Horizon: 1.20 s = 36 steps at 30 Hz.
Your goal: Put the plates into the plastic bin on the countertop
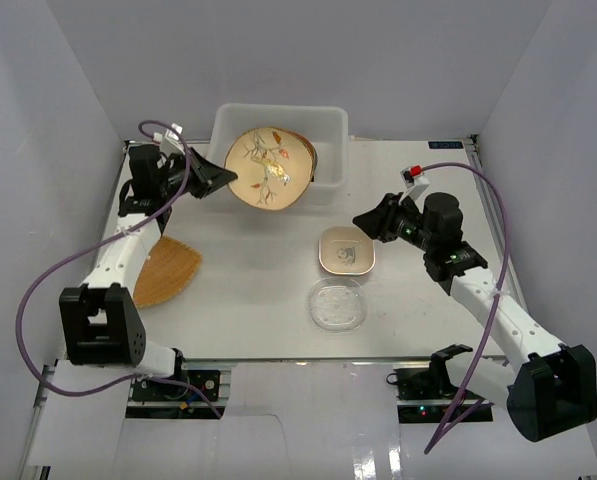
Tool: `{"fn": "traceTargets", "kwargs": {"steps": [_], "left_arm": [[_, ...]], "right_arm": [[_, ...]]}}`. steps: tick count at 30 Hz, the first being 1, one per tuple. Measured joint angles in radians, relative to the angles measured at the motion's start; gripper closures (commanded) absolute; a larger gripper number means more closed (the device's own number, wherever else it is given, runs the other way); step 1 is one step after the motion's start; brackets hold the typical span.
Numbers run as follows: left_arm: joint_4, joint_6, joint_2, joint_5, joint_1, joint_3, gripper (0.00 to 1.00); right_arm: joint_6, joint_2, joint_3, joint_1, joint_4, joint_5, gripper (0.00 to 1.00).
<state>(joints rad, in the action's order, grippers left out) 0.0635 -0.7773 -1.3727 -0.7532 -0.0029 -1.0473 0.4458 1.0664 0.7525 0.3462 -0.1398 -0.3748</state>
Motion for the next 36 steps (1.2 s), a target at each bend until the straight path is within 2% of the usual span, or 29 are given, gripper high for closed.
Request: {"fn": "traceTargets", "kwargs": {"steps": [2,10,17,23,24,25,26,27,29,30,31,36], "left_arm": [[-0.044,-0.028,-0.093,0.039,-0.010,-0.110,1.00],[-0.108,-0.080,-0.521,0.155,-0.034,-0.521,1.00],[-0.050,-0.077,-0.784,0.228,-0.052,-0.665,1.00],[-0.005,-0.055,-0.917,0.264,-0.085,-0.763,1.00],[0.004,-0.052,-0.924,0.270,-0.089,-0.779,0.95],[0.008,-0.050,-0.929,0.275,-0.093,-0.791,0.84],[0.011,-0.051,-0.932,0.276,-0.096,-0.801,0.70],[0.011,-0.051,-0.932,0.275,-0.099,-0.807,0.45],[0.002,-0.051,-0.932,0.259,-0.103,-0.826,0.26],[0.000,-0.055,-0.932,0.262,-0.105,-0.832,0.08],[-0.005,-0.056,-0.932,0.258,-0.105,-0.836,0.03],[0.017,-0.045,-0.931,0.247,-0.106,-0.841,0.02]], "right_arm": [[-0.002,0.000,-0.019,0.000,0.017,0.015,0.71],[-0.005,0.000,-0.038,0.000,0.032,0.039,0.72],[-0.005,0.009,-0.048,0.020,0.026,0.027,0.72],[-0.010,0.027,-0.047,0.092,0.024,0.031,0.73],[-0.010,0.034,-0.047,0.104,0.024,0.033,0.73],[-0.009,0.044,-0.047,0.120,0.023,0.037,0.69],[-0.009,0.054,-0.047,0.133,0.019,0.042,0.66],[-0.008,0.067,-0.047,0.152,0.014,0.049,0.64],[-0.006,0.098,-0.040,0.195,0.008,0.067,0.54],[-0.005,0.116,-0.034,0.220,0.006,0.079,0.49],[-0.004,0.138,-0.027,0.252,0.003,0.090,0.43],[0.020,0.224,-0.002,0.362,-0.032,0.140,0.30]]}}
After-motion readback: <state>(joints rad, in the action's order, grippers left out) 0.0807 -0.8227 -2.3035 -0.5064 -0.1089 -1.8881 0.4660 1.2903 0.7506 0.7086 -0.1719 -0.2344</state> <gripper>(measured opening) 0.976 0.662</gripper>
